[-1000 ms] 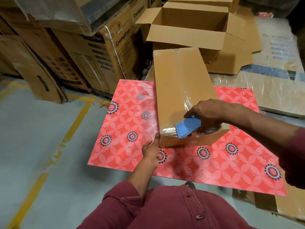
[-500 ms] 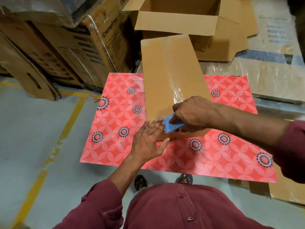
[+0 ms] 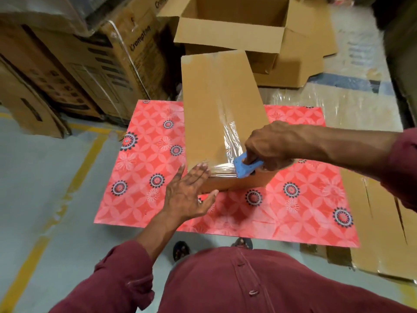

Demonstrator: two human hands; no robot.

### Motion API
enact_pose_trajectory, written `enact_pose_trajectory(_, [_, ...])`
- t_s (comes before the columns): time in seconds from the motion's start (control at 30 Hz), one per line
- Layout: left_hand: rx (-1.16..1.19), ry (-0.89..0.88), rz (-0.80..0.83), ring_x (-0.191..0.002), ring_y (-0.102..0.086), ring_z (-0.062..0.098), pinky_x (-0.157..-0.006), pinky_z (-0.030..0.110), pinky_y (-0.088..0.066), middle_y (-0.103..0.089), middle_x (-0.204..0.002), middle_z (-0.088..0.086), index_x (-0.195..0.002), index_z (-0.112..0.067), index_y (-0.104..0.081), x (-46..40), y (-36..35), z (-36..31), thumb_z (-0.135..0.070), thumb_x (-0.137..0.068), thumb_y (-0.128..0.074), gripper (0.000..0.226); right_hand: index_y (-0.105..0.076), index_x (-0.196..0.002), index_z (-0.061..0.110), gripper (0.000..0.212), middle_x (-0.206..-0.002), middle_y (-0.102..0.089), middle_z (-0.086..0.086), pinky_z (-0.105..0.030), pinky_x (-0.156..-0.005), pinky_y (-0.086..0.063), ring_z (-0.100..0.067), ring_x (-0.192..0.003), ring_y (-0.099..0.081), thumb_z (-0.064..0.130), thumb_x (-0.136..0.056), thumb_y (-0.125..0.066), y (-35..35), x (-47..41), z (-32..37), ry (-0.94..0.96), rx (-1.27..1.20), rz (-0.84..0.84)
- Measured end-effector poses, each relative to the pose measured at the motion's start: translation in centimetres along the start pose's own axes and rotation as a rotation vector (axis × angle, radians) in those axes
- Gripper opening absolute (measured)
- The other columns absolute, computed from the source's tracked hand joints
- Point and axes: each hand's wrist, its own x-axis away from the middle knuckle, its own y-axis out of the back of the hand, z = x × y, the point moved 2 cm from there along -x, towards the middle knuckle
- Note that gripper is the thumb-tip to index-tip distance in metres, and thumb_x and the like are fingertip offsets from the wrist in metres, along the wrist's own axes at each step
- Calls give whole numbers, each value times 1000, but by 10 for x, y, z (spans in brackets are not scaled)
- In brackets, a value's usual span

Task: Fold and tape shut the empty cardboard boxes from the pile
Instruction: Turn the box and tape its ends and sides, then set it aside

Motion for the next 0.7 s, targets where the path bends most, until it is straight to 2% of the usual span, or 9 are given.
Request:
enact_pose_trajectory(0.07, [4, 15, 17, -135, -59, 19, -121, 52, -36, -64, -142, 8, -135, -11, -69, 0, 1, 1, -55, -94, -59, 62, -65, -121, 53, 47, -94, -73, 15, -26, -60, -53, -21, -78, -70, 36, -77, -69, 5, 5, -9, -89, 4, 213])
enact_pose_trajectory(0.13, [6, 23, 36, -135, -59, 19, -122, 52, -35, -63, -143, 8, -136, -11, -68, 0, 1, 0, -57, -94, -56, 64, -59, -129, 60, 54, -106, -71, 16, -28, -63, -50, -19, -79, -61, 35, -82, -67, 4, 18, -22, -121, 33, 322])
enact_pose_trajectory(0.2, [-12, 45, 80, -136, -58, 19, -122, 52, -34, -63, -143, 9, -136, -10, -68, -2, 2, -5, -62, -94, -52, 69, -55, -135, 60, 54, -109, -68, 14, -27, -63, -44, -17, -81, -53, 35, -87, -66, 4, 31, -28, -127, 34, 327])
enact_pose_trajectory(0.33, [-110, 123, 163, -133, -61, 23, -122, 51, -34, -68, -137, 11, -130, -8, -71, -24, 7, -26, -73, -92, -43, 81, -59, -134, 54, 53, -108, -69, 11, -31, -70, -52, -22, -94, -66, 33, -86, -66, 0, 36, -29, -119, 26, 298])
enact_pose_trajectory(0.47, [1, -84, 227, -138, -56, 26, -121, 46, -38, -61, -146, 12, -143, -8, -61, -65, -10, -67, -75, -94, -40, 85, -65, -130, 48, 48, -106, -72, 10, -30, -68, -49, -26, -92, -68, 31, -86, -67, -3, 35, -30, -95, 22, 217])
enact_pose_trajectory(0.53, [34, -161, 330, -145, -49, 25, -125, 42, -30, -55, -153, 12, -150, -9, -53, -84, -30, -88, -78, -94, -37, 91, -67, -126, 44, 46, -102, -72, 7, -34, -71, -56, -29, -91, -68, 28, -83, -67, -6, 37, -30, -86, 40, 198])
enact_pose_trajectory(0.6, [50, -172, 388, -148, -44, 26, -128, 37, -20, -50, -157, 13, -154, -7, -47, -92, -47, -98, -79, -92, -39, 95, -68, -124, 44, 43, -104, -72, 6, -38, -77, -59, -30, -95, -69, 28, -84, -68, -10, 40, -34, -106, 11, 171])
enact_pose_trajectory(0.7, [63, -179, 350, -150, -41, 26, -128, 42, -22, -45, -160, 16, -155, -2, -44, -81, -56, -94, -81, -91, -43, 102, -64, -130, 49, 45, -118, -71, 10, -34, -77, -55, -26, -107, -68, 36, -88, -69, -24, 45, -44, -147, -90, 144])
